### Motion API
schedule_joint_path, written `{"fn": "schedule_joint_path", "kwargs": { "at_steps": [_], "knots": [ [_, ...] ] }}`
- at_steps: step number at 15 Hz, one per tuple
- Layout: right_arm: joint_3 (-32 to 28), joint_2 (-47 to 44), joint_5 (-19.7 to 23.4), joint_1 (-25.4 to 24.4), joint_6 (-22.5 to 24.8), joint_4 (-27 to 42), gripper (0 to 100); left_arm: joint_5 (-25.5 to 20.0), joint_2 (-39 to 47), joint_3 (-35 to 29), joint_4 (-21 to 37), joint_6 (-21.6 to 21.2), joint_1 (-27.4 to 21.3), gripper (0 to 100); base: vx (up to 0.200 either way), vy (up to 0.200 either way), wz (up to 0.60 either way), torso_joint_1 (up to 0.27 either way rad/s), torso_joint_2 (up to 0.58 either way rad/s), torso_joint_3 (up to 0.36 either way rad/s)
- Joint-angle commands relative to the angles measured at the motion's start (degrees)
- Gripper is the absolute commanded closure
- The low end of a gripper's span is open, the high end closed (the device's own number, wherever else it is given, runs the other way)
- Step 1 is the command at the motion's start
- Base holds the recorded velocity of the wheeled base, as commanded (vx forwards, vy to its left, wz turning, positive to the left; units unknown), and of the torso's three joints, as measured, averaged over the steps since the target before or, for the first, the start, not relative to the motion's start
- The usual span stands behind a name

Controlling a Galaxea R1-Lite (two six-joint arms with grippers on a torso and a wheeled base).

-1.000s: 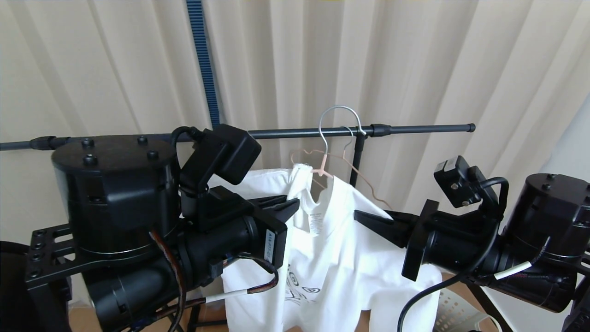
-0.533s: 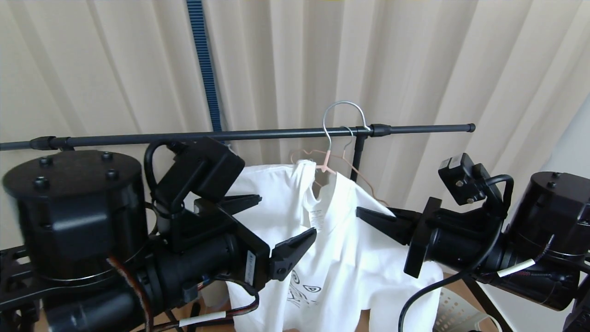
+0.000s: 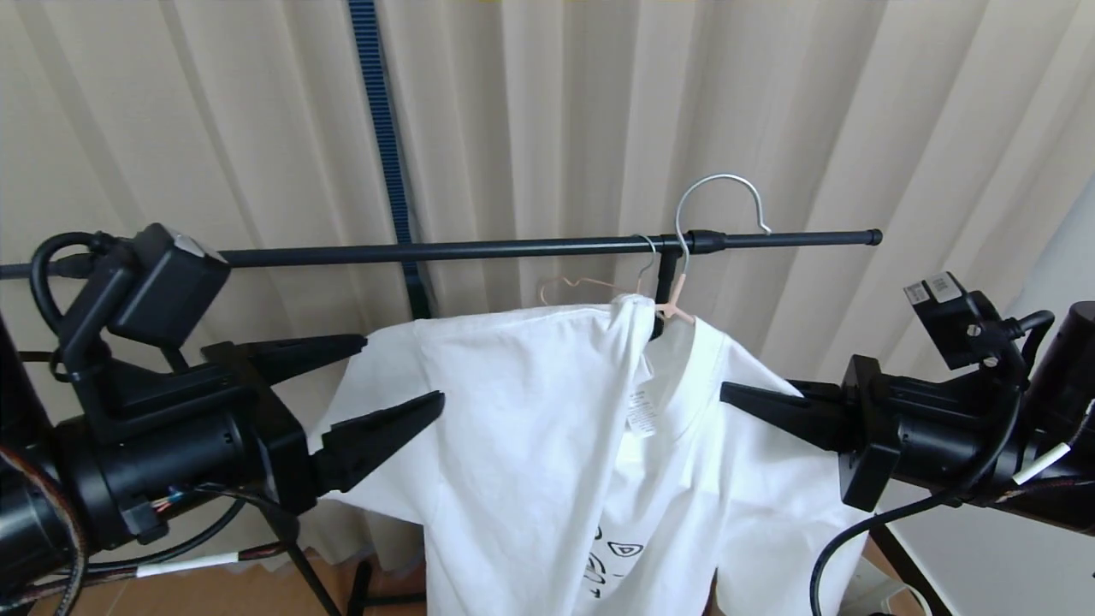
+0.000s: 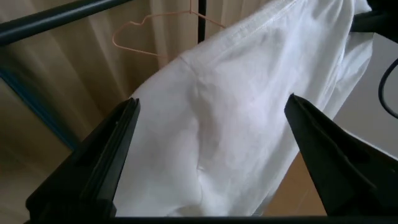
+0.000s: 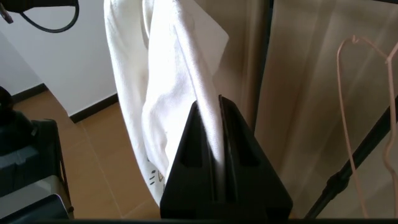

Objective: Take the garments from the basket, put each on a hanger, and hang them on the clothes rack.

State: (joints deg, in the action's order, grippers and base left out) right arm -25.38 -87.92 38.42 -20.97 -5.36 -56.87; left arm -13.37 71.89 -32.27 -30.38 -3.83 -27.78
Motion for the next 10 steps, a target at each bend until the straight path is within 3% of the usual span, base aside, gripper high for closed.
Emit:
{"fn": "schedule_joint_path", "kwargs": {
  "at_steps": [1,2,3,6,10],
  "knots": [
    [0.4,1.2,0.2,0.9,0.0,0.0,100,-6.9,-1.9,2.2,0.0,0.3,9.0,0,0.0,0.0,0.0,0.0,0.0,0.0],
    [1.0,1.8,0.6,0.8,0.0,0.0,100,-14.0,-1.0,3.3,0.1,0.7,14.9,0,0.0,0.0,0.0,0.0,0.0,0.0],
    [1.0,1.8,0.7,0.8,0.0,0.0,100,-15.0,0.0,4.0,0.0,1.0,15.6,0,0.0,0.0,0.0,0.0,0.0,0.0],
    [1.7,2.8,3.4,0.8,0.1,0.0,100,-15.5,5.2,4.5,-0.2,1.0,15.7,0,0.0,0.0,0.0,0.0,0.0,0.0],
    [1.8,3.2,3.7,0.8,0.1,0.0,100,-15.5,10.7,4.7,-2.7,1.1,15.6,0,0.0,0.0,0.0,0.0,0.0,0.0]
  ]
}}
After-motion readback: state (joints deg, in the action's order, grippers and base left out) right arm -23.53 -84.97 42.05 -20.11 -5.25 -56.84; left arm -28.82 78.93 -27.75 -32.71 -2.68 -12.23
